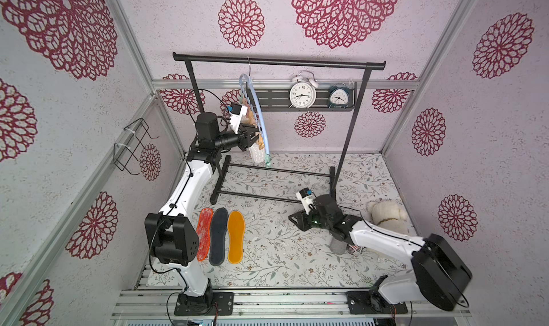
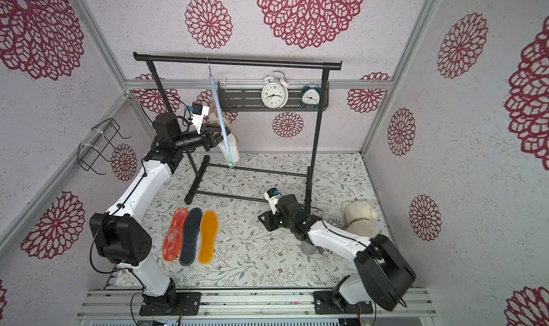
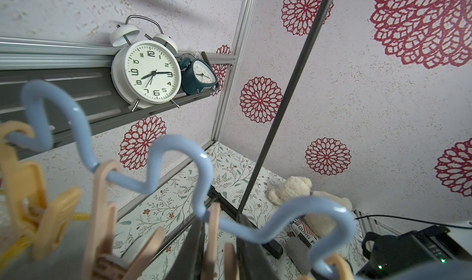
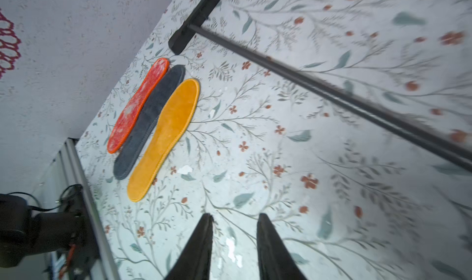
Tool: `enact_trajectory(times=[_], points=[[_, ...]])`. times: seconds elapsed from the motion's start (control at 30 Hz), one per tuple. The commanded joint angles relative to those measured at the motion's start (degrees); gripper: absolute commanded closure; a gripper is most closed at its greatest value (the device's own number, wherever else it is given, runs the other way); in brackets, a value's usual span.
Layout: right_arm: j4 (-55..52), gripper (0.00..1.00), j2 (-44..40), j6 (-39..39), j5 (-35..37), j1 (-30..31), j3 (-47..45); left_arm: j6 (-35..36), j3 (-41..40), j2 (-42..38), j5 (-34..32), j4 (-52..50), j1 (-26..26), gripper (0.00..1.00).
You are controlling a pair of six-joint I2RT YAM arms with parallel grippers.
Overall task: Take the shoe insoles off the hanger
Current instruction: Remove the insole from the hanger.
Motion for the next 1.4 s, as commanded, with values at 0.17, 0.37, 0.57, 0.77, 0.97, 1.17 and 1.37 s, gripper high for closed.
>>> enact_trajectory(times=[0.17, 0.37, 0.57, 0.77, 0.97, 1.17, 1.37], points=[[12.3, 0.62, -24.1, -7.3, 9.1, -4.2, -21.6, 0.9, 0.3, -0.1, -0.2, -2.2, 0.2, 1.00], [13.8, 0.62, -35.2, -6.9, 10.4, -4.7, -30.5, 1.2, 0.1, 0.0, -0.5, -2.9, 0.2, 1.00], [15.5, 0.61, -45.4, -5.5, 15.6, -4.8, -37.2, 1.7, 0.2, -0.4, -1.2, -3.8, 0.2, 1.00], [15.8, 0.56, -49.1, -3.8, 18.4, -4.7, -39.0, 2.3, -0.7, -1.2, -0.6, -4.5, 0.2, 0.81], [17.2, 0.54, -46.5, -3.8, 17.1, -4.8, -38.8, 4.2, -1.6, -3.1, -1.8, -7.2, 0.2, 0.40], [17.4, 0.53, -46.6, -4.0, 16.8, -4.8, -39.0, 8.7, -8.7, -11.2, -9.7, -14.5, 0.2, 0.30], [17.9, 0.53, -46.0, -4.2, 16.2, -4.7, -39.1, 11.1, -27.7, -28.9, -17.9, -18.2, 0.3, 0.24]])
